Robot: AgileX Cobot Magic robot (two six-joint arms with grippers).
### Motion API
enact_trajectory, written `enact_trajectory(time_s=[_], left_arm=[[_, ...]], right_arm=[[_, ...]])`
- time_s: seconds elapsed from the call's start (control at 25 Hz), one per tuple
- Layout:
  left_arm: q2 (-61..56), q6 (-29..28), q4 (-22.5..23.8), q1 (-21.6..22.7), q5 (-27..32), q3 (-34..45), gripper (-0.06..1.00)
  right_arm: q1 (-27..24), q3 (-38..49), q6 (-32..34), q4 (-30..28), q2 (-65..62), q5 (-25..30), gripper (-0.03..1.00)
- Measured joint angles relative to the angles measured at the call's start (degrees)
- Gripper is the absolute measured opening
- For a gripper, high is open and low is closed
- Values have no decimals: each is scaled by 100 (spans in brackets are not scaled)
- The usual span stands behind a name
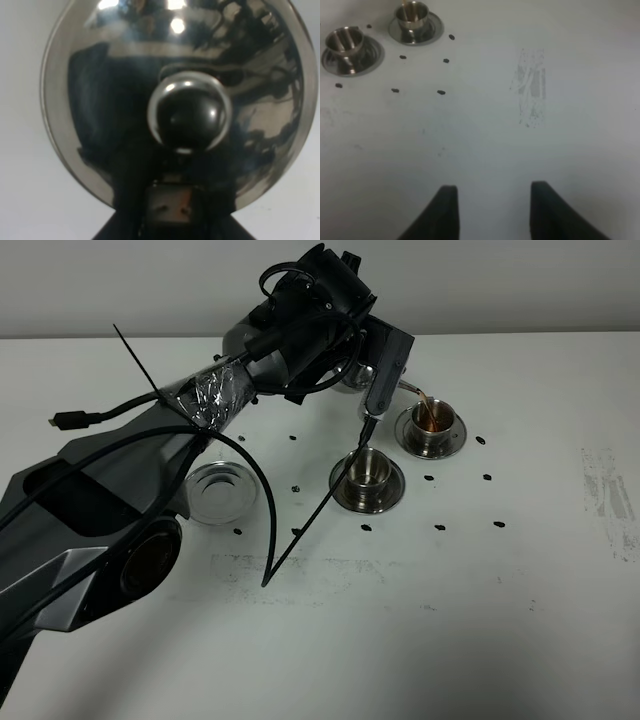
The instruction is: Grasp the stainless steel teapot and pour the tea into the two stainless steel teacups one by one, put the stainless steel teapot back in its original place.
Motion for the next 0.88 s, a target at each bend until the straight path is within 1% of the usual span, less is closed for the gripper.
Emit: enact_trajectory(time_s=[0.56,0.88], left_arm=[[0,-19,294,-80,-16,0,18],[0,-19,325,-147,-40,0,18]], right_arm=[[0,0,0,-5,0,0,33],[0,0,0,-5,0,0,33]])
